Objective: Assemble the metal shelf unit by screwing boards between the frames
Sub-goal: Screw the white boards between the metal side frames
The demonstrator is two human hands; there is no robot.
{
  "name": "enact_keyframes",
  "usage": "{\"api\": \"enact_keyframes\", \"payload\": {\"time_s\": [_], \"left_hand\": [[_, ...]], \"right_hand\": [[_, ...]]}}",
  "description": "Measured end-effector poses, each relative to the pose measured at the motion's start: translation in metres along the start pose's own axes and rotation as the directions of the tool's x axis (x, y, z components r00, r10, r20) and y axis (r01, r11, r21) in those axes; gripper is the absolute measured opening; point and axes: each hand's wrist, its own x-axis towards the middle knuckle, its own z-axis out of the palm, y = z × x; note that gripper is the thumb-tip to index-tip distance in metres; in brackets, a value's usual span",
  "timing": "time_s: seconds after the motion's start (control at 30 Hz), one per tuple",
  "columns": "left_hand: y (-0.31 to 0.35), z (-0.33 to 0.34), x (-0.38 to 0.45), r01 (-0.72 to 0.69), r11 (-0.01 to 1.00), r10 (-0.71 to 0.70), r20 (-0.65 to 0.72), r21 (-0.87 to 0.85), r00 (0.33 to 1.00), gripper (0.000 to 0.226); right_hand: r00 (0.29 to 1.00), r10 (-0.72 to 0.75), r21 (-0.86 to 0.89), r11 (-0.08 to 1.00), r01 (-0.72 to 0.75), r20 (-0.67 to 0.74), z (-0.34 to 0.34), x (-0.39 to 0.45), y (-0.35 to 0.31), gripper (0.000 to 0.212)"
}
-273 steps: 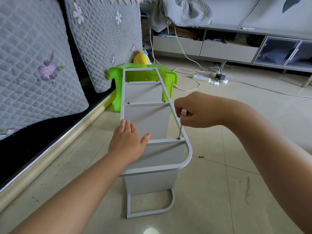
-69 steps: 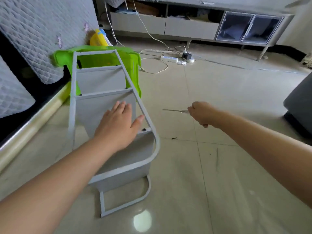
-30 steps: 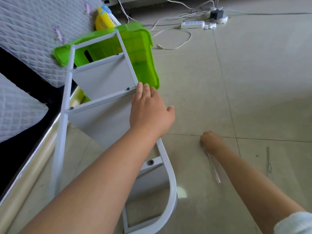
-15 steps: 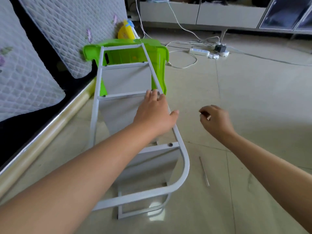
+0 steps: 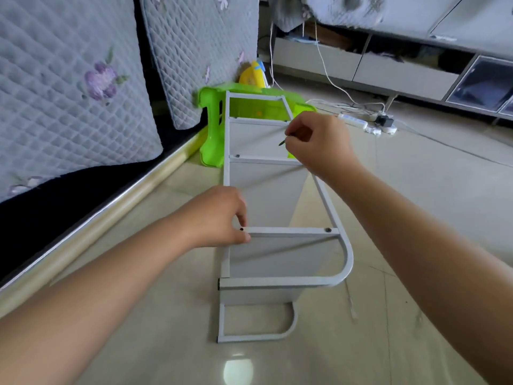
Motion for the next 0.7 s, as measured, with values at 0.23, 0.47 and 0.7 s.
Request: {"api": "enact_keyframes", "payload": {"time_s": [0.23, 0.47, 0.7], "left_hand": [[-0.004, 0.01, -0.001, 0.036, 0.999, -0.037, -0.061, -0.021, 0.997, 0.022], [-0.012, 0.015, 0.003, 0.049, 0.987, -0.068, -0.125, -0.15, 0.99, 0.029], [-0.037, 0.031, -0.017, -0.068, 0.978, 0.064, -0.028, -0.197, 0.998, 0.057]], "right_hand": [[0.959, 0.011, 0.046, 0.999, -0.025, 0.283, 0.009, -0.037, 0.006, 0.011], [0.853, -0.072, 0.026, 0.997, 0.069, 0.517, 0.012, -0.055, 0.005, 0.01], [0.883, -0.033, 0.053, 0.999, 0.009, 0.468, 0.028, -0.06, -0.005, 0.016]]}}
